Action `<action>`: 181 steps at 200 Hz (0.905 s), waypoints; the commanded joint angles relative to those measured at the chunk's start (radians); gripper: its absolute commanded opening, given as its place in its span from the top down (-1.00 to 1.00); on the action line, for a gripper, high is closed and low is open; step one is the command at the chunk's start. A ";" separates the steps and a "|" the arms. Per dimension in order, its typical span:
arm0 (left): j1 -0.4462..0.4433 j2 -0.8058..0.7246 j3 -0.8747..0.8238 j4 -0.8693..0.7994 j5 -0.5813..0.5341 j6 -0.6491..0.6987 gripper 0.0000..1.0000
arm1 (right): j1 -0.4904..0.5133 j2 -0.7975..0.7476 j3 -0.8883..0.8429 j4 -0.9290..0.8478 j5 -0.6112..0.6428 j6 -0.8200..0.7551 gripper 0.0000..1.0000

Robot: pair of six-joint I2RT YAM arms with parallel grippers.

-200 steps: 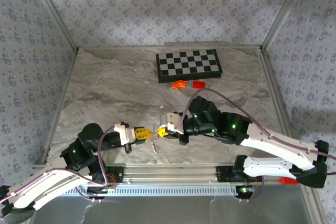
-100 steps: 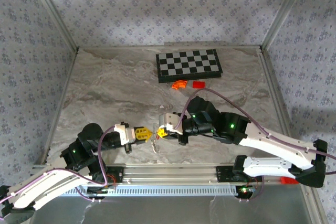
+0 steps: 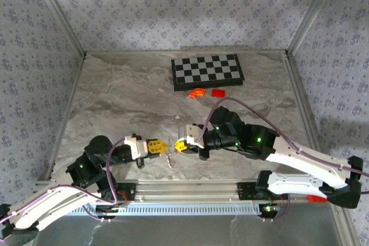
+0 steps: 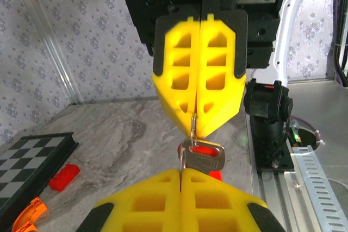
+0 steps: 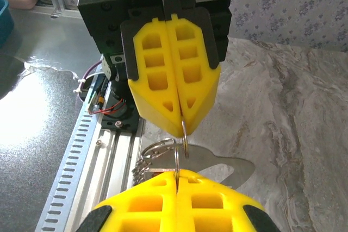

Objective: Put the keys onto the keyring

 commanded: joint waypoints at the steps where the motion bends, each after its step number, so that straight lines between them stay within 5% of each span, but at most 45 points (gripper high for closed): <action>1: -0.008 -0.038 -0.011 0.115 0.030 -0.032 1.00 | -0.018 -0.043 -0.040 0.066 -0.060 0.059 1.00; 181: -0.008 -0.010 -0.013 0.153 0.043 -0.046 1.00 | -0.055 -0.048 -0.097 0.214 -0.126 0.134 1.00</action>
